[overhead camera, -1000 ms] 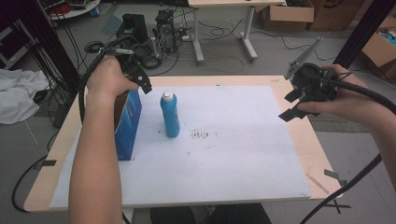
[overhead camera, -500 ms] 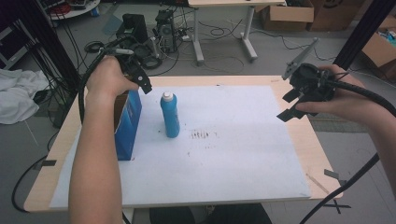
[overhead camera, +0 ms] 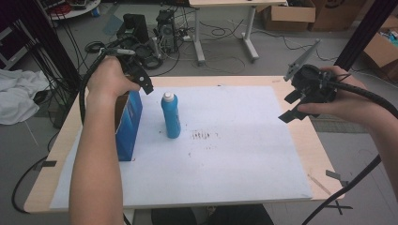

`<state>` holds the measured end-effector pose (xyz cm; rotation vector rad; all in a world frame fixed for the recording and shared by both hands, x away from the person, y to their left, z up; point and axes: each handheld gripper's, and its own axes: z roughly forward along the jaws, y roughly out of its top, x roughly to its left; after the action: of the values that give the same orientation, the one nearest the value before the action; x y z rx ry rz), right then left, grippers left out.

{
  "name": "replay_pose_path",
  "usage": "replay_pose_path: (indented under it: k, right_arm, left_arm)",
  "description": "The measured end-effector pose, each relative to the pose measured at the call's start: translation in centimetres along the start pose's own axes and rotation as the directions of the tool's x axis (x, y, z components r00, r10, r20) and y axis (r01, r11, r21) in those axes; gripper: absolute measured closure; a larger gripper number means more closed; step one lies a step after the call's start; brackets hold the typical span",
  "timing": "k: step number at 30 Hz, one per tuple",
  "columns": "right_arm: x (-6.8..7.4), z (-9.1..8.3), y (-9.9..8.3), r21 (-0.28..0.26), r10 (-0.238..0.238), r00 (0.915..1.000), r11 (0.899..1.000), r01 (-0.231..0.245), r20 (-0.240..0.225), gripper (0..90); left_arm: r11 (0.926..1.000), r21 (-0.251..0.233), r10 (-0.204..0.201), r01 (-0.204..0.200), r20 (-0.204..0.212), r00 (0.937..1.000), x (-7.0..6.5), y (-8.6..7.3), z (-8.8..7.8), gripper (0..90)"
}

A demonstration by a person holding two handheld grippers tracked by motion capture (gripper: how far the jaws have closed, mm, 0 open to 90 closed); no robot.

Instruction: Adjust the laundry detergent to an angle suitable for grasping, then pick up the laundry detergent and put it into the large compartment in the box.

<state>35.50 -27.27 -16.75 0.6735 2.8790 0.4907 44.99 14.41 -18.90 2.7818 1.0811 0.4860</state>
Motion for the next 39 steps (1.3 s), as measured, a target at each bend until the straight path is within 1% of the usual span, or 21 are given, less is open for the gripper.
replay_pose_path:
  k: [7, 9, 14, 17, 19, 25, 32, 36, 38, 39]
  right_arm:
    - [0.1, -0.1, 0.0, 0.001, -0.003, 1.0000, 1.000, 0.003, -0.002, 29.5]
    - [0.1, -0.2, -0.1, 0.001, -0.001, 1.0000, 1.000, 0.001, 0.002, 29.5]
    - [0.1, -0.1, -0.4, 0.001, 0.003, 1.0000, 1.000, -0.003, 0.002, 29.5]
    - [0.1, -0.1, -0.6, -0.003, 0.006, 1.0000, 1.000, -0.006, 0.001, 29.6]
    - [0.1, -0.1, -0.6, -0.005, 0.008, 1.0000, 1.000, -0.008, 0.003, 29.5]
    - [0.1, -0.1, -0.7, 0.001, 0.007, 1.0000, 1.000, -0.007, 0.001, 29.5]
    - [0.0, 0.0, -0.8, -0.005, 0.011, 0.9999, 1.000, -0.011, -0.002, 29.5]
    - [-0.1, 0.2, -0.9, -0.003, 0.011, 0.9999, 1.000, -0.011, -0.002, 29.5]
    - [-0.1, 0.3, -1.0, -0.008, 0.004, 1.0000, 1.000, -0.004, -0.001, 29.5]
    - [-0.1, 0.3, -1.0, -0.008, 0.007, 1.0000, 1.000, -0.007, -0.004, 29.5]
  left_arm:
    - [1.0000, -0.001, -0.005, 0.005, -0.003, 1.0000, 0.0, -0.1, -0.3, 15.4]
    - [0.9999, -0.009, -0.006, 0.006, -0.004, 1.0000, -0.1, -0.1, -0.4, 15.3]
    - [0.9999, -0.012, 0.000, -0.001, -0.006, 1.0000, -0.3, -0.1, -0.6, 15.4]
    - [0.9998, -0.019, -0.011, 0.011, -0.007, 0.9999, -0.3, -0.1, -0.7, 15.4]
    - [0.9998, -0.019, -0.009, 0.008, -0.012, 0.9999, -0.4, -0.2, -0.8, 15.4]
    - [0.9995, -0.026, -0.015, 0.014, -0.004, 0.9999, -0.5, -0.2, -1.2, 15.4]
    - [0.9994, -0.028, -0.022, 0.022, 0.002, 0.9997, -0.6, -0.1, -1.3, 15.3]
    - [0.9989, -0.036, -0.029, 0.029, 0.004, 0.9996, -1.0, -0.1, -1.6, 15.3]
    - [0.9983, -0.047, -0.033, 0.034, 0.014, 0.9993, -1.3, -0.1, -1.8, 15.3]
    - [0.9979, -0.050, -0.041, 0.042, 0.008, 0.9991, -1.4, -0.1, -2.0, 15.4]
